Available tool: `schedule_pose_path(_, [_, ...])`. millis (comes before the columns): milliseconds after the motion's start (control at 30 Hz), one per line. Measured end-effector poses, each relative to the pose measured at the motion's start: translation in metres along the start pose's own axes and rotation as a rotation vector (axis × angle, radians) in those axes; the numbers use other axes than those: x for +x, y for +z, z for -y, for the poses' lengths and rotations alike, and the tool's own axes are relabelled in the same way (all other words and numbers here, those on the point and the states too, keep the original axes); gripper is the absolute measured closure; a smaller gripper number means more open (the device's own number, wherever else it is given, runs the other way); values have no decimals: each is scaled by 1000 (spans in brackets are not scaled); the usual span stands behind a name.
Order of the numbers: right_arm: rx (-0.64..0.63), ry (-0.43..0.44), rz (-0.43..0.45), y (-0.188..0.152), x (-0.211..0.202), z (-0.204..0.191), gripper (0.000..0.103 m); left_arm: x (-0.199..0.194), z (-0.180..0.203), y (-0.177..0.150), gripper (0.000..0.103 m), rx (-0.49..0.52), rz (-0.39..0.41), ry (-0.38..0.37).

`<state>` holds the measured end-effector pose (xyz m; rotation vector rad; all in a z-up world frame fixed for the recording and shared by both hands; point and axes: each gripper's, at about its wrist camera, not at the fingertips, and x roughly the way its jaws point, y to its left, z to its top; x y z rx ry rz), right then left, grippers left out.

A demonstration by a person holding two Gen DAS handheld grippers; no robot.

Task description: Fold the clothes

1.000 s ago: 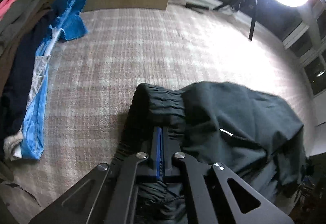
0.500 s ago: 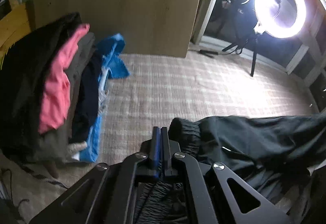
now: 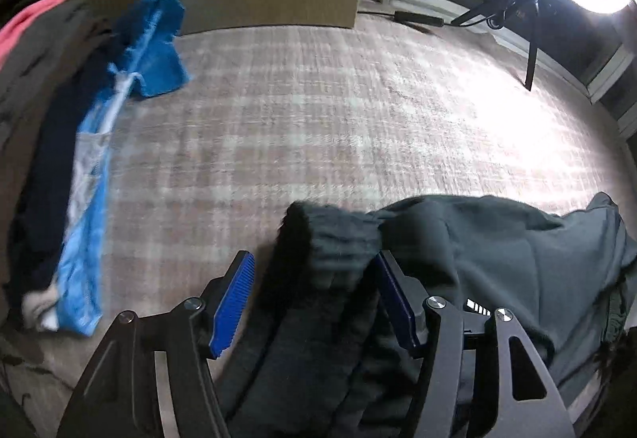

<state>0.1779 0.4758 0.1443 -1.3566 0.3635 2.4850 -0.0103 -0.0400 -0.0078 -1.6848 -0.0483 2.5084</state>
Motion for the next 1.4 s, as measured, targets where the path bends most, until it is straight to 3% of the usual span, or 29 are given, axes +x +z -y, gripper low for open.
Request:
schedule_pose_path(67, [45, 43, -38, -10, 7, 13, 51, 3, 8, 1, 50, 27, 11, 42])
schedule_pose_path(133, [91, 86, -75, -20, 13, 27, 51, 2, 15, -1, 71, 63, 32, 103])
schedule_pose_path(167, [114, 108, -94, -26, 17, 34, 49, -1, 15, -1, 74, 73, 47, 118])
schedule_pose_path(200, [123, 123, -111, -31, 19, 37, 45, -5, 13, -2, 87, 68, 59, 116])
schedule_pose_path(300, [65, 119, -161, -45, 33, 20, 43, -25, -10, 0, 97, -28, 84, 37])
schedule_pose_path(400, [8, 95, -219, -52, 58, 4, 45, -46, -28, 0, 97, -92, 117, 7])
schedule_pose_path(433, [-18, 82, -225, -53, 63, -2, 53, -53, -32, 0, 99, -98, 129, 12])
schedule_pose_path(467, [-44, 70, -231, -53, 67, -7, 89, -59, -36, 0, 99, -104, 141, 17])
schedule_pose_path(500, [-70, 52, -239, -52, 70, -11, 99, -65, -40, 0, 99, -110, 154, 22])
schedule_pose_path(600, [-175, -85, -148, -28, 46, -13, 99, -87, -57, 1, 99, -141, 205, 51])
schedule_pose_path(667, [-310, -313, 9, -4, 14, -16, 99, -102, -72, -1, 99, -169, 240, 68])
schedule_pose_path(700, [-351, -379, 57, 4, 3, -16, 99, -107, -78, -1, 99, -180, 250, 78])
schedule_pose_path(767, [-405, -425, 50, 18, -4, -9, 92, -108, -86, -5, 99, -189, 252, 112])
schedule_pose_path(867, [-405, -339, -109, 25, 9, 14, 38, -96, -93, -10, 99, -196, 216, 152])
schedule_pose_path(900, [-377, -291, -102, 23, 6, 22, 38, -91, -94, -11, 99, -194, 204, 164])
schedule_pose_path(967, [-257, -78, -76, 20, -6, 49, 38, -84, -94, -13, 99, -192, 186, 188])
schedule_pose_path(1033, [-125, 42, -59, 18, -9, 76, 38, -82, -95, -12, 99, -201, 178, 203])
schedule_pose_path(1233, [158, 3, -124, 17, 42, 148, 38, -86, -87, -4, 99, -217, 163, 229])
schedule_pose_path(1400, [407, 75, -195, 13, 67, 185, 38, -90, -81, -1, 99, -219, 146, 253])
